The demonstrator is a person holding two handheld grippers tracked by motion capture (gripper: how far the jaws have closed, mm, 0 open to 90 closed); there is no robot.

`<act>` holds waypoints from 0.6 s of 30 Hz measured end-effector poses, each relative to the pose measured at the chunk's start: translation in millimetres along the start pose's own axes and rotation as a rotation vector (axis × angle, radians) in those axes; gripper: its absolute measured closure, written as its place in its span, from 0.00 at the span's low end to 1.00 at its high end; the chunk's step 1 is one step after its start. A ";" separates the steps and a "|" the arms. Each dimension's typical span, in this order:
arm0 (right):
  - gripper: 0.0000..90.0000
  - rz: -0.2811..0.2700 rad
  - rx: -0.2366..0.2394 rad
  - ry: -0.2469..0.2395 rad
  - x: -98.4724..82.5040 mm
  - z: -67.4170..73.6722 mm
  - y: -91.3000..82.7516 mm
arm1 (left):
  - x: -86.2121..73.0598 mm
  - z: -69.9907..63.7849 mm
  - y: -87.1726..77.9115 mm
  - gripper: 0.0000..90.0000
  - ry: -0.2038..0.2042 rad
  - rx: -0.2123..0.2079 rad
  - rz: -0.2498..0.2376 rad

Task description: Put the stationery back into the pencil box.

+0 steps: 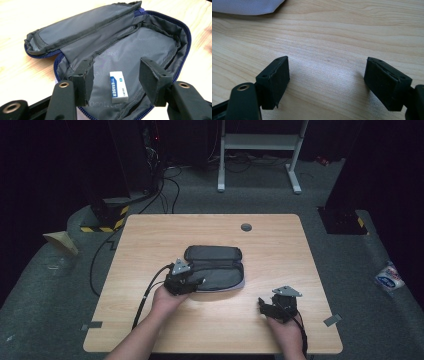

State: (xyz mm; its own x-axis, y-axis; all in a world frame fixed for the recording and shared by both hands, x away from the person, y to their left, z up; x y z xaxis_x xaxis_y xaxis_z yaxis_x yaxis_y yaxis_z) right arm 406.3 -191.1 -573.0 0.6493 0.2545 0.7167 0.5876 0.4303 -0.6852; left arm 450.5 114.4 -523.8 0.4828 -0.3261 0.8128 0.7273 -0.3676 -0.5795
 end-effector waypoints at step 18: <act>0.23 0.000 0.000 0.001 -0.1 0.1 -0.1 | -17.2 26.4 -19.0 0.14 -0.046 0.012 0.015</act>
State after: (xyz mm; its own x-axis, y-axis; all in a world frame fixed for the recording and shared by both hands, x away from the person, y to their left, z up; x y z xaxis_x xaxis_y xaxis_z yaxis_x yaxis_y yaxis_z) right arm 406.2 -191.0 -573.0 0.6494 0.2537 0.7169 0.5878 0.4305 -0.6849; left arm 441.2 150.0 -525.2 0.5156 -0.2910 0.8059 0.7252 -0.3527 -0.5913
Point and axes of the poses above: each handheld gripper's, and its own axes: y roughly forward along the jaws, x roughly out of its top, z roughly to its left, the point moved 7 cm from there along y, roughly forward along the jaws, and after that the axes turned 12 degrees about x, right-handed, at the moved point
